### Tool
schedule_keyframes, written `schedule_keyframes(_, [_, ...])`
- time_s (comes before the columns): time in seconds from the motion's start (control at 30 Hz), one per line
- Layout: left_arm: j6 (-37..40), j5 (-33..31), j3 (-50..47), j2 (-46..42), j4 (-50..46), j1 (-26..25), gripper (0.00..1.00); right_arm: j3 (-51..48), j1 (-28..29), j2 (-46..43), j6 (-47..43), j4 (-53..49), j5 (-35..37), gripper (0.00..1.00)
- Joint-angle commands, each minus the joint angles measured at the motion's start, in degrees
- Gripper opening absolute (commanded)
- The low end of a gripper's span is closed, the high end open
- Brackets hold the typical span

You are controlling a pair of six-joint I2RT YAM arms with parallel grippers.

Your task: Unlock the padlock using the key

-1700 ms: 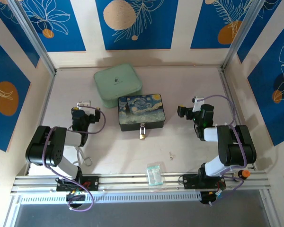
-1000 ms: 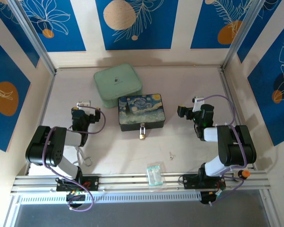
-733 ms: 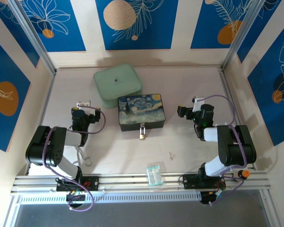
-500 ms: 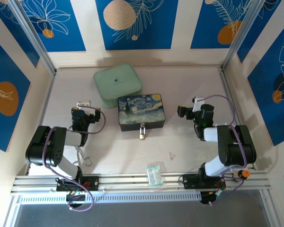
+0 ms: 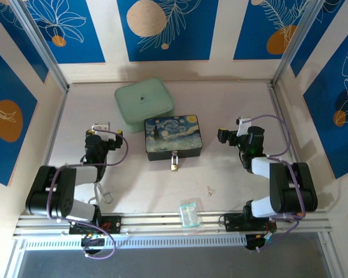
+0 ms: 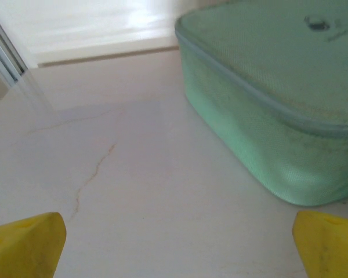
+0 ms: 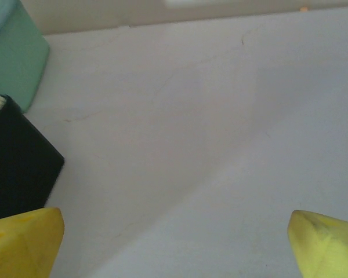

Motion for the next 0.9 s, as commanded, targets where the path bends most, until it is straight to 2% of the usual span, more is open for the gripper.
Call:
schedule_keyframes(0.0, [-2.8,-3.1,1.8,-8.5,-9.5,0.0,0.99,2.8,0.6,-7.7,-0.8,-8.4,-1.8,0.99])
schedule_keyframes(0.13, [-16.3,-5.8,5.8,-19.6,-26.7,0.0,0.99,9.7,0.6,-17.2,6.5,-28.7,-6.0,0.99])
schedule_keyframes(0.2, [-24.6,-5.2,6.2,-24.4,-31.4,0.1,0.99,12.7,0.6,-20.2,12.4,-36.6,-5.1,0.99])
schedule_keyframes(0.27, [-33.4,-4.3,3.6,-28.8,-30.4,0.0,0.99,14.3,0.5,-23.2,20.8,-43.1,-2.3,0.99])
schedule_keyframes(0.37, [-41.0,0.0,-2.3,-35.1,-23.8,0.0,0.99,13.6,-0.7,-26.9,24.0,-45.2,-8.2,0.99])
schedule_keyframes(0.43, [-48.2,1.6,-4.9,-39.1,-23.3,0.0,0.99,13.1,-0.9,-28.7,25.8,-46.4,-11.9,0.99])
schedule_keyframes(0.53, [-55.0,6.4,-7.2,-42.2,-22.8,0.1,0.99,12.3,-0.8,-30.5,26.8,-48.7,-16.7,0.99])
schedule_keyframes(0.6, [-57.7,10.1,-7.3,-43.2,-24.8,0.0,0.99,12.5,-0.6,-31.2,26.9,-51.6,-17.4,0.99])
schedule_keyframes(0.7, [-60.0,14.6,-6.9,-43.7,-28.9,-0.1,0.99,13.6,0.3,-31.9,26.7,-58.8,-14.7,0.99])
schedule_keyframes(0.8, [-59.3,17.6,-3.5,-44.4,-42.0,-1.7,0.99,13.5,1.8,-32.1,26.9,-64.3,-13.9,0.99])
schedule_keyframes(0.87, [-56.6,14.9,-0.7,-45.4,-51.0,-5.8,0.99,13.0,3.7,-32.0,27.5,-67.4,-13.7,0.99])
